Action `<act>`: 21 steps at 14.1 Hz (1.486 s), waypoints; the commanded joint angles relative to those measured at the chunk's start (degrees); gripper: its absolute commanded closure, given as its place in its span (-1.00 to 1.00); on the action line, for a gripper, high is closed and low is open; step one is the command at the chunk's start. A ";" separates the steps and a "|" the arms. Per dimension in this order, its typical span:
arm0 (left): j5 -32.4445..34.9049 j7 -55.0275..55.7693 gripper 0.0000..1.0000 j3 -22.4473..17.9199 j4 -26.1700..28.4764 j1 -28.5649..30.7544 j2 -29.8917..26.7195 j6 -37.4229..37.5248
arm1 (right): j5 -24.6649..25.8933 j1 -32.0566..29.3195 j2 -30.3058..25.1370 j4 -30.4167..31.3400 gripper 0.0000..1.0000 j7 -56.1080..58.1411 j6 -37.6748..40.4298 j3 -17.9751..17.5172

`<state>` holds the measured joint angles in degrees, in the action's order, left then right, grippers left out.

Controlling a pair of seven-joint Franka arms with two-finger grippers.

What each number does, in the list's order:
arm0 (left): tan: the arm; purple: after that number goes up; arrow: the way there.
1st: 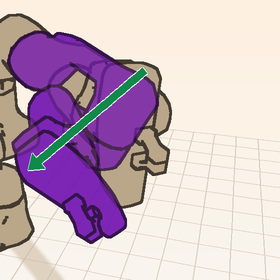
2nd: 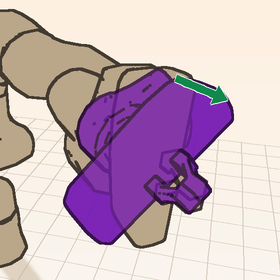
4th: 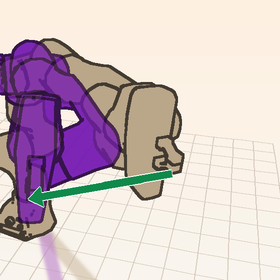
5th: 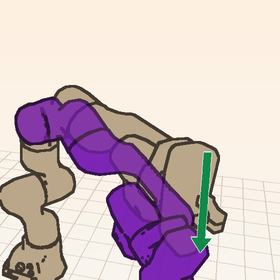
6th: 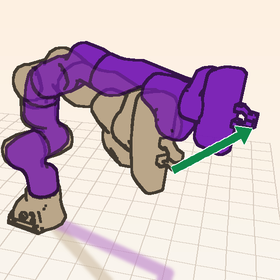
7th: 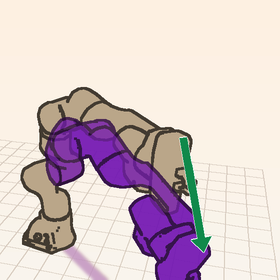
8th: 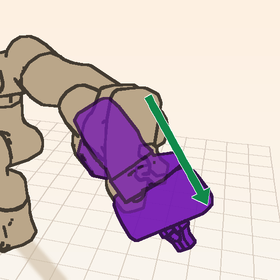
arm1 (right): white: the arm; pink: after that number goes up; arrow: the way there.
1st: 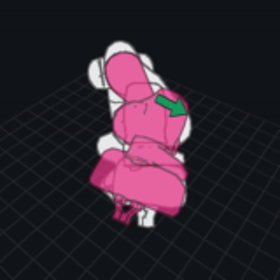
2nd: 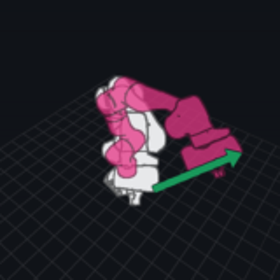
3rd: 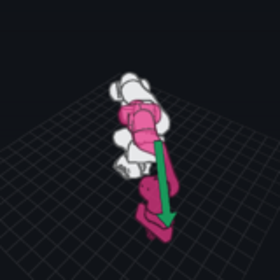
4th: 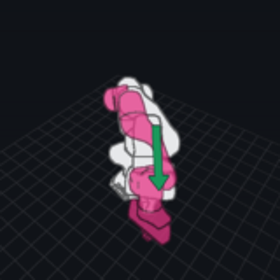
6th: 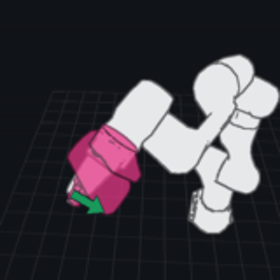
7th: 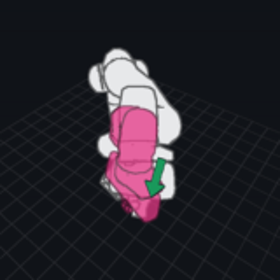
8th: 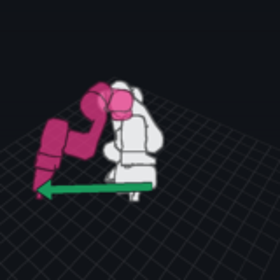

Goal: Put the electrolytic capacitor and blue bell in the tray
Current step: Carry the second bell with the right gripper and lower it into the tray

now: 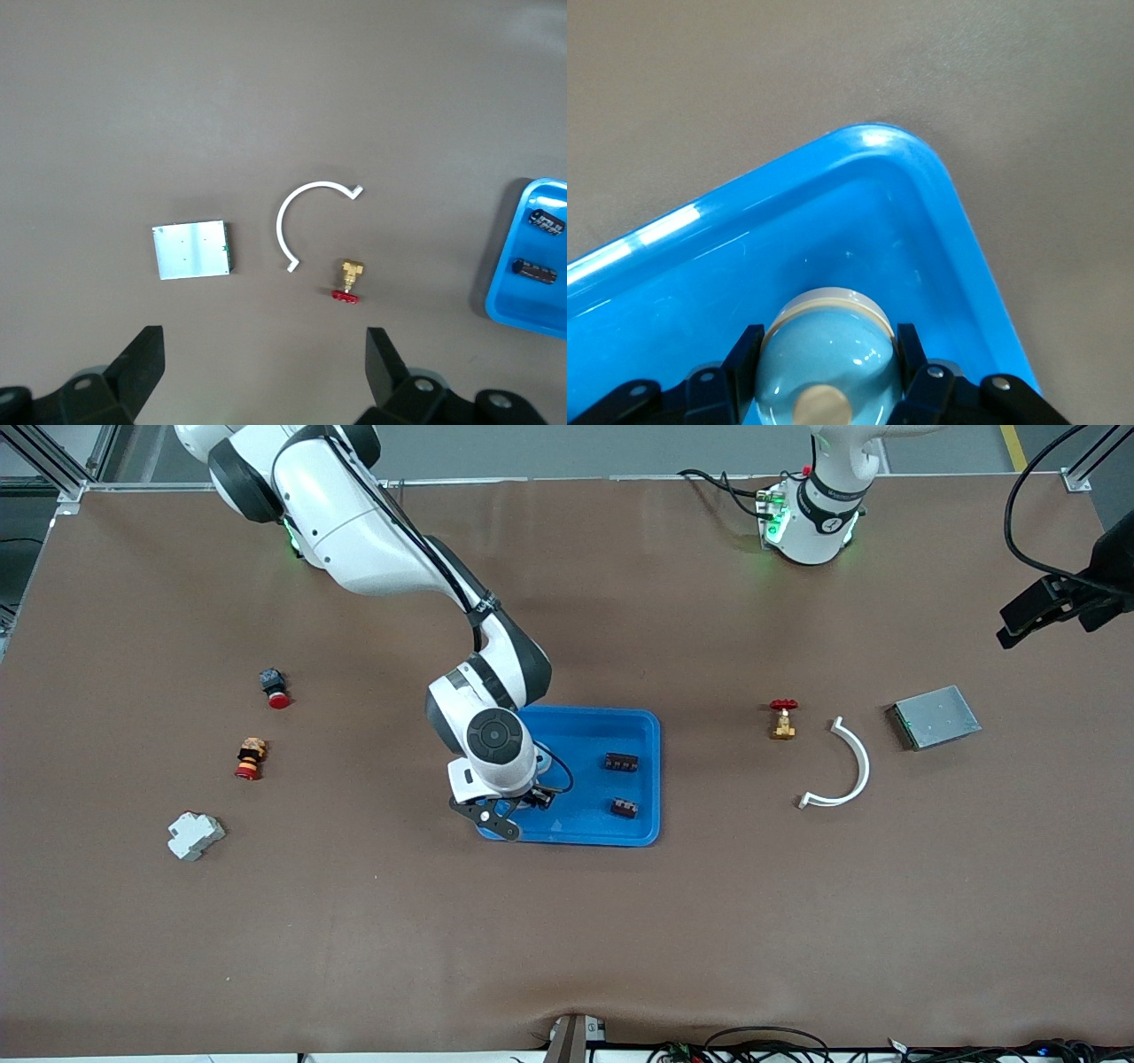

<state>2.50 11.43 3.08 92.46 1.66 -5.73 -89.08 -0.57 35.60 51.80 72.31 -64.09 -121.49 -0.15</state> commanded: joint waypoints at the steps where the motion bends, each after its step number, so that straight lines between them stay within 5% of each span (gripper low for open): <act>1: -1.09 -1.84 -1.00 -0.88 2.64 -0.35 -2.18 -1.63 | 1.54 0.78 2.08 -2.79 1.00 -2.09 -0.32 0.51; 17: -0.92 -2.64 -1.00 -0.36 -2.27 -0.35 0.19 -1.19 | 4.09 1.22 4.19 -2.62 1.00 -3.76 -4.45 0.51; 18: -0.92 -2.64 -1.00 -0.36 -3.33 -0.26 0.55 -1.19 | 4.09 1.22 4.19 -2.62 0.59 -3.67 -4.45 0.51; 19: -0.92 -2.64 -1.00 -0.36 -3.60 -0.26 0.90 -1.19 | 4.09 1.13 4.10 -2.62 -0.43 -3.59 -4.28 0.51; 20: -0.83 -2.73 -1.00 -0.36 -3.43 -0.35 1.16 -1.10 | 4.18 1.13 4.10 -2.62 -0.99 -3.58 -4.10 0.51; 21: -0.74 -2.90 -1.00 -0.36 -2.99 -0.35 1.25 -0.75 | 4.96 1.13 3.93 -2.62 -1.00 -3.50 -3.93 0.51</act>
<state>2.48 10.03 2.85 90.81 1.27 -5.82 -90.56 2.60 36.22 54.60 71.60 -66.31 -125.93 -0.05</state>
